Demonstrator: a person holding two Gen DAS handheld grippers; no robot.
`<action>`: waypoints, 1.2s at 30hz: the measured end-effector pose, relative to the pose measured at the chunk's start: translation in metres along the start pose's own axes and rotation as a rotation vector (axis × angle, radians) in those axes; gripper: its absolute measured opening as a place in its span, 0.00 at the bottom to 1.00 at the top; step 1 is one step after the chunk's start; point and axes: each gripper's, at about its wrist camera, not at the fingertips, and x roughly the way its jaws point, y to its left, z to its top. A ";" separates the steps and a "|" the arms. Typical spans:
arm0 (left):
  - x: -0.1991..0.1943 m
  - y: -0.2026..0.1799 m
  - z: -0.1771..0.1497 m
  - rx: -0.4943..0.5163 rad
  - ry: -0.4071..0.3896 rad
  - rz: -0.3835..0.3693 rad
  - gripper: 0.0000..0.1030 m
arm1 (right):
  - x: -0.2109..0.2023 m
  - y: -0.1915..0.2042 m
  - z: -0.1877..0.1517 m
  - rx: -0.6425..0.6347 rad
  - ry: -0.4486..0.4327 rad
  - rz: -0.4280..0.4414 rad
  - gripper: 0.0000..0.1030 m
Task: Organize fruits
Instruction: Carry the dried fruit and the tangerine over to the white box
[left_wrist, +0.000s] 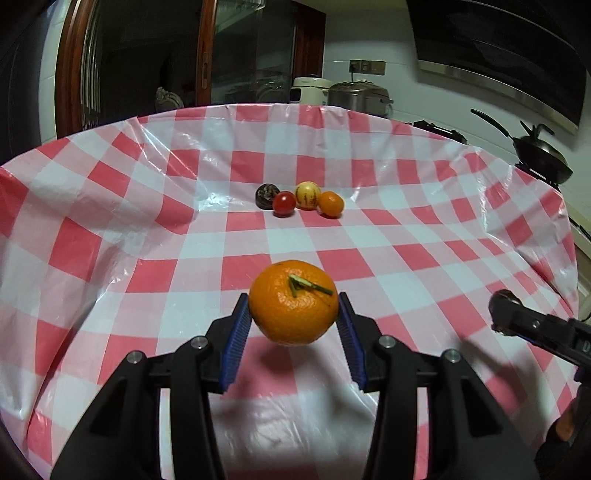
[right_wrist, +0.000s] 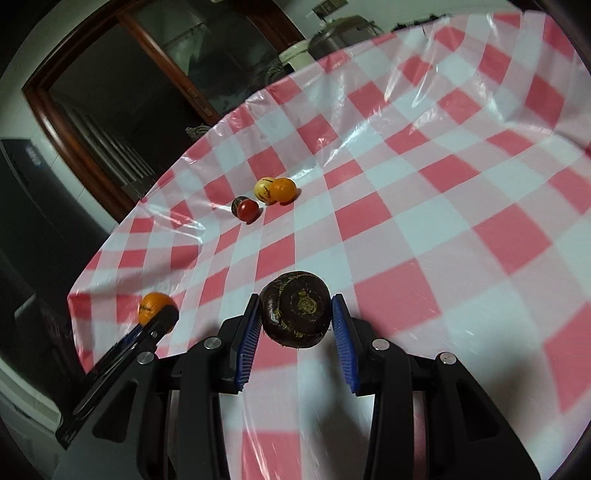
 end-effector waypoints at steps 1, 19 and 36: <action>-0.004 -0.003 -0.002 0.002 -0.002 -0.003 0.45 | -0.006 0.000 -0.003 -0.013 0.000 -0.003 0.37; -0.051 -0.133 -0.060 0.317 0.025 -0.154 0.45 | -0.123 -0.051 -0.051 -0.062 -0.060 -0.068 0.37; -0.085 -0.235 -0.106 0.602 0.021 -0.251 0.45 | -0.222 -0.143 -0.092 0.046 -0.153 -0.180 0.37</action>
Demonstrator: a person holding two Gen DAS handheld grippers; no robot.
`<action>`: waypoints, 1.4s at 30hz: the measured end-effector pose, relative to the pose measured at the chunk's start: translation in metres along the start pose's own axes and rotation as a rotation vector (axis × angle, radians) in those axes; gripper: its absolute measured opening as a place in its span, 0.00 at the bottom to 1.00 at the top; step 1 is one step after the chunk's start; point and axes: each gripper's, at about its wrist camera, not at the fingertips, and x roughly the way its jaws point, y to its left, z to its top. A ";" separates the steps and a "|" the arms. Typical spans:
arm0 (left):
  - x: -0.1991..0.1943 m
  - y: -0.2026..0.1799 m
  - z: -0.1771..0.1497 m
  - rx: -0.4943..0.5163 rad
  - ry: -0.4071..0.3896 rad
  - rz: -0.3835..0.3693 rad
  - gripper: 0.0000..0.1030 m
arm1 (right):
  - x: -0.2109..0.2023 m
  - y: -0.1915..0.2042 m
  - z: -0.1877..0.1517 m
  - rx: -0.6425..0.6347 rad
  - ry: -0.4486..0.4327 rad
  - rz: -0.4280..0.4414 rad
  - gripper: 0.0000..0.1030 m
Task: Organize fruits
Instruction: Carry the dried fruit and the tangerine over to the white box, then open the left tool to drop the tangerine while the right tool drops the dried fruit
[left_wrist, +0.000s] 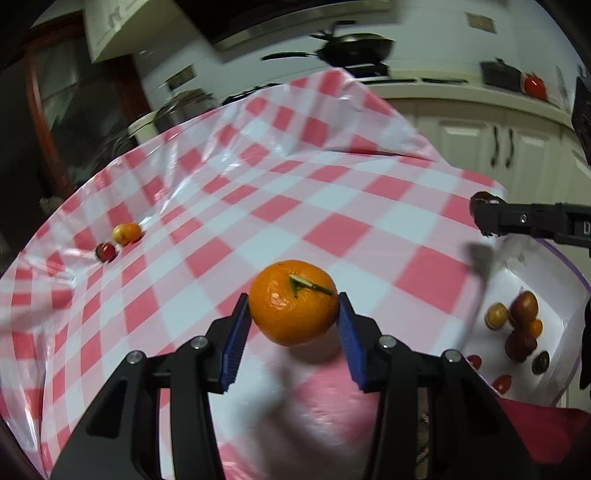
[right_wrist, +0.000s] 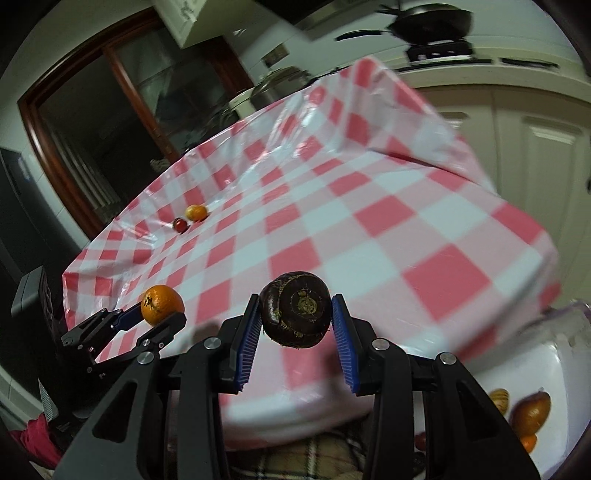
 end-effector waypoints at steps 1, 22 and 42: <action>-0.001 -0.007 0.001 0.018 -0.001 -0.007 0.45 | -0.004 -0.006 -0.003 0.009 -0.004 -0.006 0.37; -0.001 -0.194 0.007 0.451 0.040 -0.350 0.45 | -0.064 -0.155 -0.066 0.259 -0.003 -0.295 0.37; 0.096 -0.288 -0.061 0.699 0.329 -0.489 0.45 | -0.042 -0.263 -0.124 0.385 0.295 -0.644 0.37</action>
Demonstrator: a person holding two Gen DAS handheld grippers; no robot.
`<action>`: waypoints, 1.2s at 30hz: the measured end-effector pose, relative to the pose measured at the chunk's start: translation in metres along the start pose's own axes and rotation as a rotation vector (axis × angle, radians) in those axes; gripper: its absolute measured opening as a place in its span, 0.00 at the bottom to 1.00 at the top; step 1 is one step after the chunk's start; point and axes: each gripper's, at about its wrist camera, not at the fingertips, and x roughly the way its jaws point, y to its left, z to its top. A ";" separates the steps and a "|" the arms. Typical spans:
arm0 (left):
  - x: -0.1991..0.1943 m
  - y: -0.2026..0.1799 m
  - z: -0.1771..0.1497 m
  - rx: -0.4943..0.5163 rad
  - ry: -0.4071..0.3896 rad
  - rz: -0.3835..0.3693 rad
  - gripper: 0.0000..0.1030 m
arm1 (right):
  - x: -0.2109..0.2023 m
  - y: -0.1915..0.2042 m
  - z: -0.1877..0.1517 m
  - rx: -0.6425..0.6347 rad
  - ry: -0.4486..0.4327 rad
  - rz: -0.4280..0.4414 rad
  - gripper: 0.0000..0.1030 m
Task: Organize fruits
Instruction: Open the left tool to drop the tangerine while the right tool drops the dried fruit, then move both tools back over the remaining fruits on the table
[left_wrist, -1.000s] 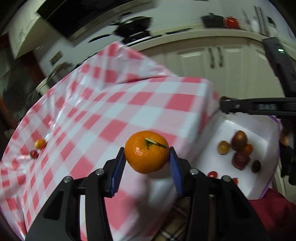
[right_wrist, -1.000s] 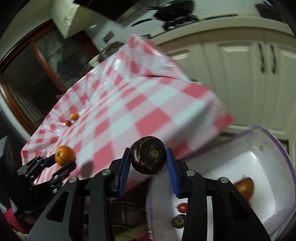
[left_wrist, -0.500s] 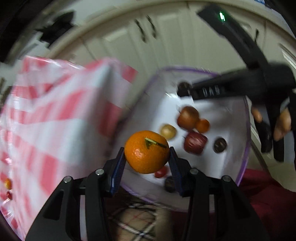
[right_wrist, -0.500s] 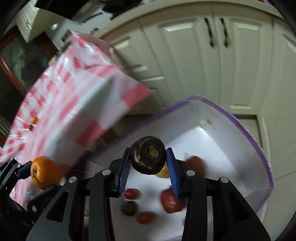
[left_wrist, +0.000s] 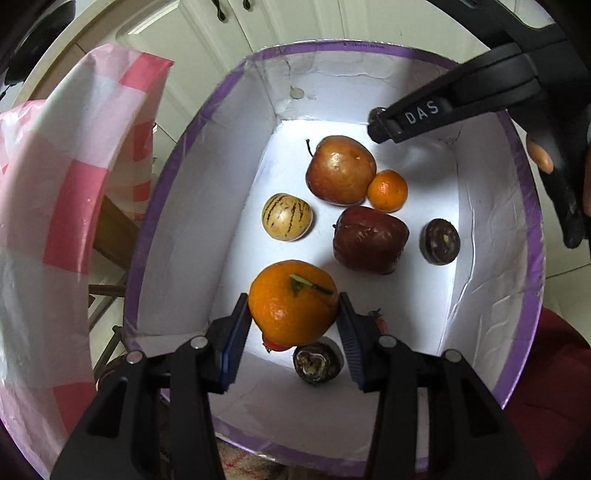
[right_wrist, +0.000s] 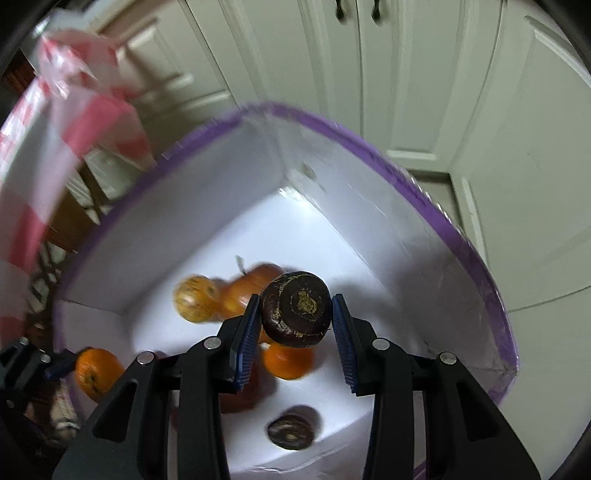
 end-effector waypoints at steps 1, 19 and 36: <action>0.001 0.000 0.000 0.000 -0.001 -0.002 0.46 | 0.003 -0.002 -0.001 -0.003 0.014 -0.013 0.37; -0.077 0.017 -0.004 -0.048 -0.223 0.120 0.77 | -0.032 0.008 0.003 -0.057 -0.002 -0.049 0.67; -0.194 0.143 -0.097 -0.423 -0.467 0.402 0.92 | -0.114 0.131 0.019 -0.306 -0.172 0.007 0.83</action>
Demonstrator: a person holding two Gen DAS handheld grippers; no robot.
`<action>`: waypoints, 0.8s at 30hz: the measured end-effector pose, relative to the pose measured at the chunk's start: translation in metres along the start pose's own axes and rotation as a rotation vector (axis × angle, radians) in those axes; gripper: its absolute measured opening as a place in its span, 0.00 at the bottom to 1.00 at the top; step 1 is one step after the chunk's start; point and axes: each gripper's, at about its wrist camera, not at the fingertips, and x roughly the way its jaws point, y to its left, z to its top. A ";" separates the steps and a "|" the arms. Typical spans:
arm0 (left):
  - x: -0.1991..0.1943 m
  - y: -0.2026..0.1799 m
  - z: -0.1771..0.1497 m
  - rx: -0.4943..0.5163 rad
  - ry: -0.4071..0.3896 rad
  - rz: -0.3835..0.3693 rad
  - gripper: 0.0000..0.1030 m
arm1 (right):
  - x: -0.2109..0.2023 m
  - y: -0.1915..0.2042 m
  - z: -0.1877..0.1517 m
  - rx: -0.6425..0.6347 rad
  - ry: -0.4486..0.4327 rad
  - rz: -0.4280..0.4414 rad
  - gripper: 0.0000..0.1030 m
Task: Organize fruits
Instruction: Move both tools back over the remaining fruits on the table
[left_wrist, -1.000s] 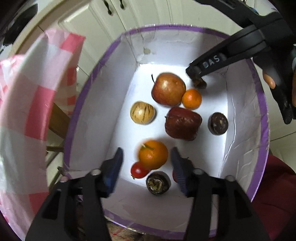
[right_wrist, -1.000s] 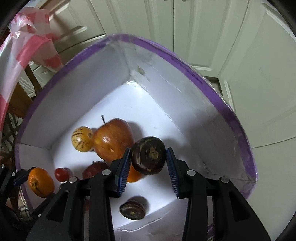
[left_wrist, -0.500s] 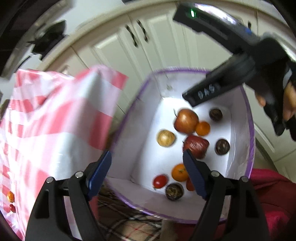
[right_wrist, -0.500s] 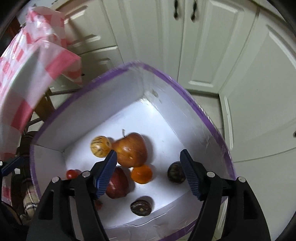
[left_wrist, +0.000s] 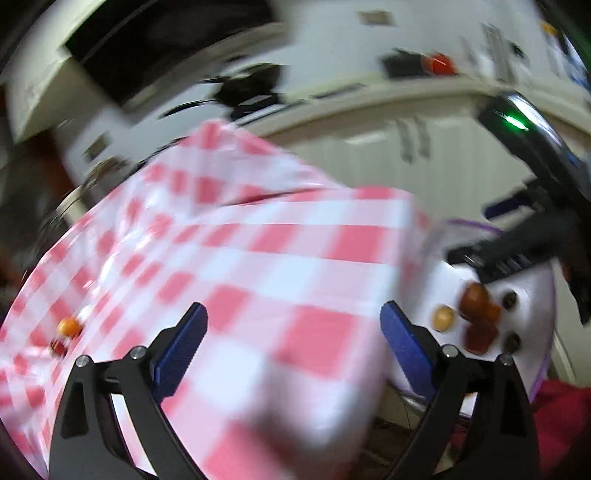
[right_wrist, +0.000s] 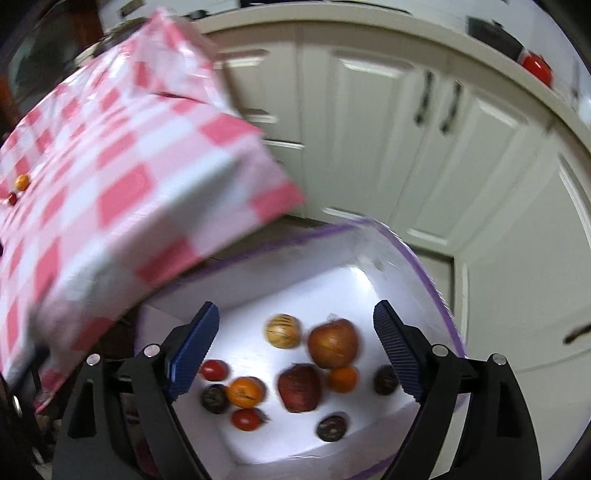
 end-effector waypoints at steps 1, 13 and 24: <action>-0.003 0.018 -0.001 -0.039 -0.007 0.031 0.92 | -0.004 0.013 0.005 -0.032 -0.014 0.008 0.83; -0.016 0.191 -0.047 -0.344 0.019 0.275 0.98 | -0.049 0.197 0.052 -0.362 -0.198 0.162 0.85; 0.030 0.341 -0.104 -0.567 0.156 0.432 0.98 | -0.007 0.342 0.083 -0.520 -0.221 0.281 0.85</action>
